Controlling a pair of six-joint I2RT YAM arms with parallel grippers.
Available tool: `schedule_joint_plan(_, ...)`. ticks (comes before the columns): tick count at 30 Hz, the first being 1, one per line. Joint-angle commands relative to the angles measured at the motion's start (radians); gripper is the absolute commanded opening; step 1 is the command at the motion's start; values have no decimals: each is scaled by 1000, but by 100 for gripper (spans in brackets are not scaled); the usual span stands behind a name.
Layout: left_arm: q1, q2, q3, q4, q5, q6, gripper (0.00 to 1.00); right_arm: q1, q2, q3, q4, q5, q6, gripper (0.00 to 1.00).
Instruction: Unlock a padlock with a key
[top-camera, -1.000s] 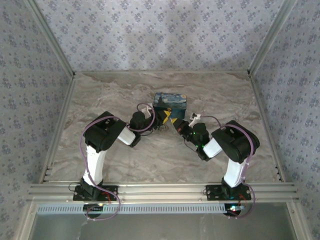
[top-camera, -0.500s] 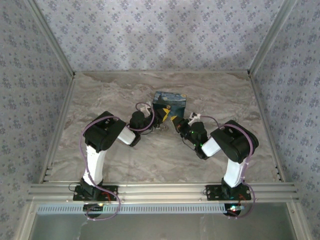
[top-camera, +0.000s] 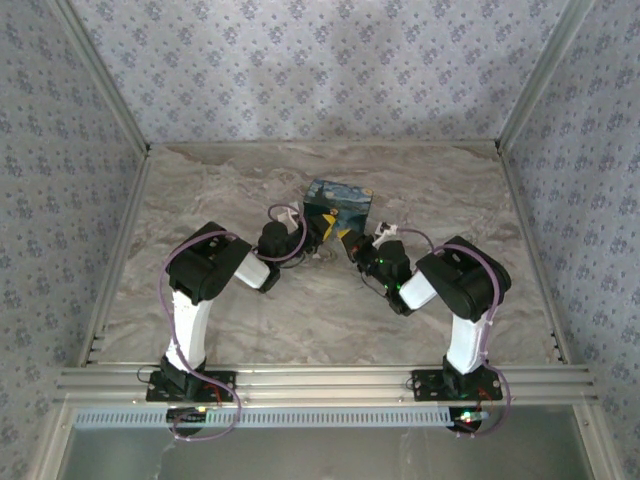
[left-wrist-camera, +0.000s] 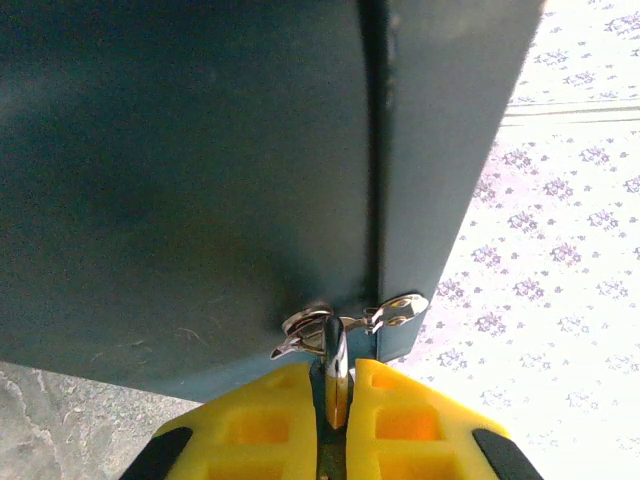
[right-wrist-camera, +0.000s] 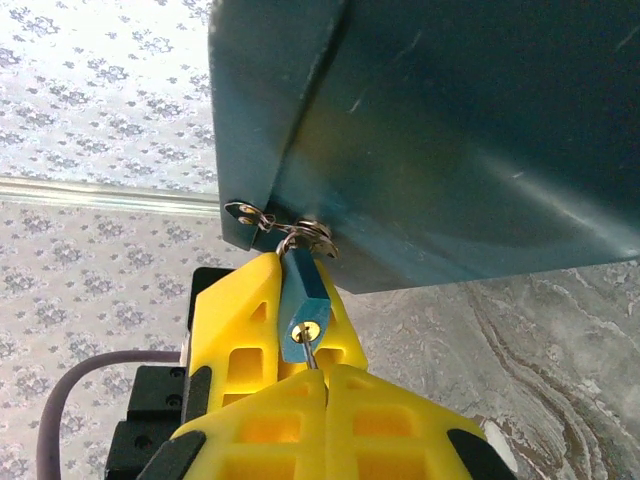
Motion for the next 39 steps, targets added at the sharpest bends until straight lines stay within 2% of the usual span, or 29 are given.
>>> schedule_joint_plan(1, -44, -27, 10, 71, 144, -4, 0, 9, -51, 33, 16, 45, -107, 0)
schedule_joint_plan(7, -43, -29, 4, 71, 140, -3, 0, 16, -102, 11, -51, 54, -259, 0)
schedule_joint_plan(12, -43, -32, 5, 71, 141, -1, 0, 4, -49, 17, 31, 25, -185, 0)
schedule_joint_plan(16, -43, -34, 2, 71, 142, 2, 0, 14, -59, 24, 6, 25, -224, 0)
schedule_joint_plan(24, -43, -43, -7, 71, 151, 9, 0, -35, -39, 50, 33, -56, -66, 0)
schedule_joint_plan(30, -43, -54, -10, 71, 147, 13, 0, -38, -42, 65, 33, -39, 89, 0)
schedule_joint_plan(39, -37, -65, -14, 71, 148, 13, 0, -27, 2, 84, 32, -42, 64, 0)
